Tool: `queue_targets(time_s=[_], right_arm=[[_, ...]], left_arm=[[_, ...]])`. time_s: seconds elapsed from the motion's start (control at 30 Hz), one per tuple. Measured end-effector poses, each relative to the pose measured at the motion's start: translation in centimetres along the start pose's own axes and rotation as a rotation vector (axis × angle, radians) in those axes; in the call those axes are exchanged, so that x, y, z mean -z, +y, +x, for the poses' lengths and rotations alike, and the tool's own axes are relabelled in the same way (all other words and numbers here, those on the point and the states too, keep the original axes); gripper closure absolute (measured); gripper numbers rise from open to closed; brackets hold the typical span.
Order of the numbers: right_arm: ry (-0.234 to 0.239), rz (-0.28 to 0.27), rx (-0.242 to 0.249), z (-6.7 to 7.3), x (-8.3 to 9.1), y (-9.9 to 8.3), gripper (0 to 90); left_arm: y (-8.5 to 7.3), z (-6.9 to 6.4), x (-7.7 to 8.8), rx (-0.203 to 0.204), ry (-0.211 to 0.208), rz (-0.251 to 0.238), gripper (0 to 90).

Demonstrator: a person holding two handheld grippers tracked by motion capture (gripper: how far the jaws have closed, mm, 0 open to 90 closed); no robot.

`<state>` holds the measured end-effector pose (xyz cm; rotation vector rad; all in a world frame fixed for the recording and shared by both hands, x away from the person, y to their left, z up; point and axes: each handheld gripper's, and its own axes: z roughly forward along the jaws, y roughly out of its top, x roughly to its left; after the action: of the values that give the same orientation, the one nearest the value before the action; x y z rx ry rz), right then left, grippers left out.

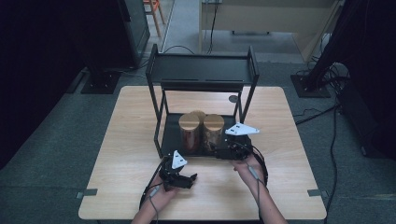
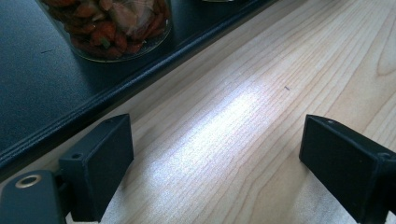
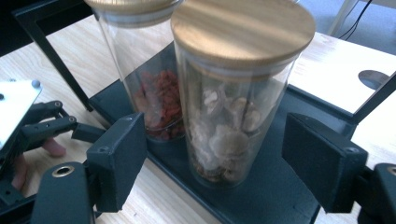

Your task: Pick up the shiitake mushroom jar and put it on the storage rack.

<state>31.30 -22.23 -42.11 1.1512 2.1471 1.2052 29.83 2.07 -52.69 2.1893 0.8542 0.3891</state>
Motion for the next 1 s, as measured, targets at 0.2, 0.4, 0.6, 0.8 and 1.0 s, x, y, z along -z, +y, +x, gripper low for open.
queue_targets(time_s=[0.2, 0.4, 0.6, 0.8, 1.0], right_arm=[[0.013, -0.009, 0.018, 0.4, 0.0, -0.9, 22.2], [0.029, -0.016, 0.024, 0.7, -0.2, -1.6, 22.2], [0.053, -0.042, 0.028, 0.8, 0.1, -2.3, 22.1], [0.072, -0.052, 0.033, 1.0, 0.2, -3.0, 22.2], [0.072, -0.054, 0.045, 0.9, 0.1, -3.5, 22.2]], left_arm=[[0.0, 0.0, 0.0, 0.000, 0.000, 0.000, 10.2], [0.0, 0.0, 0.0, -0.004, 0.000, 0.004, 10.2], [0.0, 0.0, 0.0, -0.006, 0.000, 0.005, 10.2], [0.0, 0.0, 0.0, -0.002, 0.000, 0.002, 10.2], [0.0, 0.0, 0.0, -0.003, 0.000, 0.003, 10.2]])
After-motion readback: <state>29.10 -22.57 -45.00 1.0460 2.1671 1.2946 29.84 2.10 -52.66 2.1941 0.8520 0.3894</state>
